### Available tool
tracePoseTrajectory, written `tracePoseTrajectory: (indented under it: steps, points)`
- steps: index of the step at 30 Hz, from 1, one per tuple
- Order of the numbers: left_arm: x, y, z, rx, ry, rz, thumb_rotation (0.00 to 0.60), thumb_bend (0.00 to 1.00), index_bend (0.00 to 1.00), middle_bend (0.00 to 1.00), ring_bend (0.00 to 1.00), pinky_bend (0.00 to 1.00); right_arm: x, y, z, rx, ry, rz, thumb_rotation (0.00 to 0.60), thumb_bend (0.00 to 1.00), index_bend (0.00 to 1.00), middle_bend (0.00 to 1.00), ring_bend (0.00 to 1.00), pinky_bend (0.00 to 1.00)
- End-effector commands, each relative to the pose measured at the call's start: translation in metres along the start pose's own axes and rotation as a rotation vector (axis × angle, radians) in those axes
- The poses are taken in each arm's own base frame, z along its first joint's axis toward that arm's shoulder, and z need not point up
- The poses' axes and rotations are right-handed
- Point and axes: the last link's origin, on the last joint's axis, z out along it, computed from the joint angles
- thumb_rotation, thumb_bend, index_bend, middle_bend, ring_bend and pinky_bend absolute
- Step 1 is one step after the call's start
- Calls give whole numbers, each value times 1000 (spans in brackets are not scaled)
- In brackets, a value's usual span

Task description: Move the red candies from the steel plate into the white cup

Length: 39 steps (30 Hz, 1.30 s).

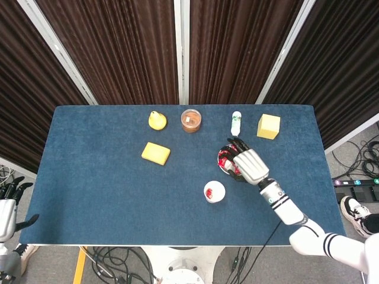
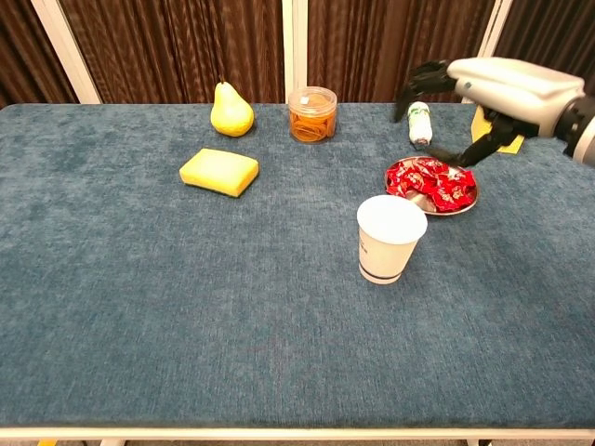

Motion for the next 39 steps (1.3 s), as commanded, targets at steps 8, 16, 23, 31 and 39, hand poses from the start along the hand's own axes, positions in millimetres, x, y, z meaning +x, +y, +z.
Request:
tracePoseTrajectory:
  steps: [8,16,23,31,39]
  points:
    - [-1,0,-1,0,-3,-4,600,90,306,236,215,219,-21,56,39,-306,-117,-26,600,327,384,213,0,58]
    - [-1,0,-2,3,-6,-3,600,91,306,236,215,219,-40,53,62,-324,-173,-76,600,327,385,211,0,58]
    - [-2,-2,-3,8,-11,-5,600,90,306,236,215,219,-54,49,71,-341,-207,-87,600,298,386,208,0,58]
    - [-2,-2,-2,2,-10,-7,600,90,306,236,215,219,-58,48,76,-357,-208,-90,600,296,386,209,0,58]
    - [-3,-4,-2,5,-13,-9,600,90,306,236,215,219,-61,41,81,-341,-217,-84,600,296,386,213,0,58]
